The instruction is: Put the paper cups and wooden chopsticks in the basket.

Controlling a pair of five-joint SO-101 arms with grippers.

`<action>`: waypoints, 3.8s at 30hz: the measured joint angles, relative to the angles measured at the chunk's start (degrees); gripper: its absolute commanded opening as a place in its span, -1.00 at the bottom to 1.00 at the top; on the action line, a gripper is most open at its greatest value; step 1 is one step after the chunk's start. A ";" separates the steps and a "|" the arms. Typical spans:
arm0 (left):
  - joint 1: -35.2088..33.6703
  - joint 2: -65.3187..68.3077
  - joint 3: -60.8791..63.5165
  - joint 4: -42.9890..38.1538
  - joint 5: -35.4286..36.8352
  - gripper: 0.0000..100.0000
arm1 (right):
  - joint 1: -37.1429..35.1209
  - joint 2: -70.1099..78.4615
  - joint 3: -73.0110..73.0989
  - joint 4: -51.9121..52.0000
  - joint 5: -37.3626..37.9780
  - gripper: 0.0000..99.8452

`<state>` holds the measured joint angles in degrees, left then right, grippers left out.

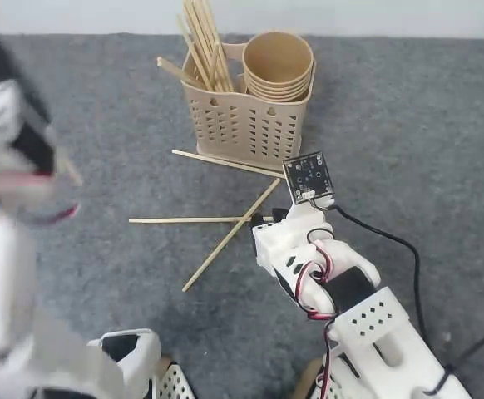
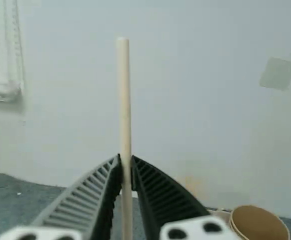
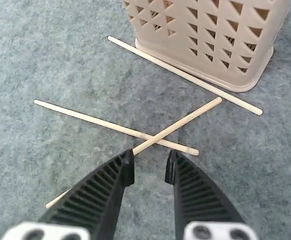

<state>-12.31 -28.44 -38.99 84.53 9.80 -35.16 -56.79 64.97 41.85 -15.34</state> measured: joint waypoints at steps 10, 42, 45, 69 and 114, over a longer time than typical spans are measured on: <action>9.23 -2.99 34.20 -38.33 -0.18 -0.98 | 0.00 0.00 0.00 0.00 0.00 -0.77; 19.16 19.08 66.64 -102.33 -1.93 -0.53 | 0.00 0.00 0.00 0.00 3.16 -0.78; 18.46 19.25 66.64 -102.24 -2.20 -0.36 | 0.00 0.00 0.00 0.00 3.16 -0.78; 2.20 -22.07 62.77 -41.76 -2.46 -0.29 | 0.00 -0.09 0.35 0.00 4.48 -0.77; -50.46 -38.24 117.45 -52.48 13.71 -0.29 | -10.55 59.69 -30.51 3.08 64.79 -0.55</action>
<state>-62.77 -66.68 78.46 32.04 23.52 -45.71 2.90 34.46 44.92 49.45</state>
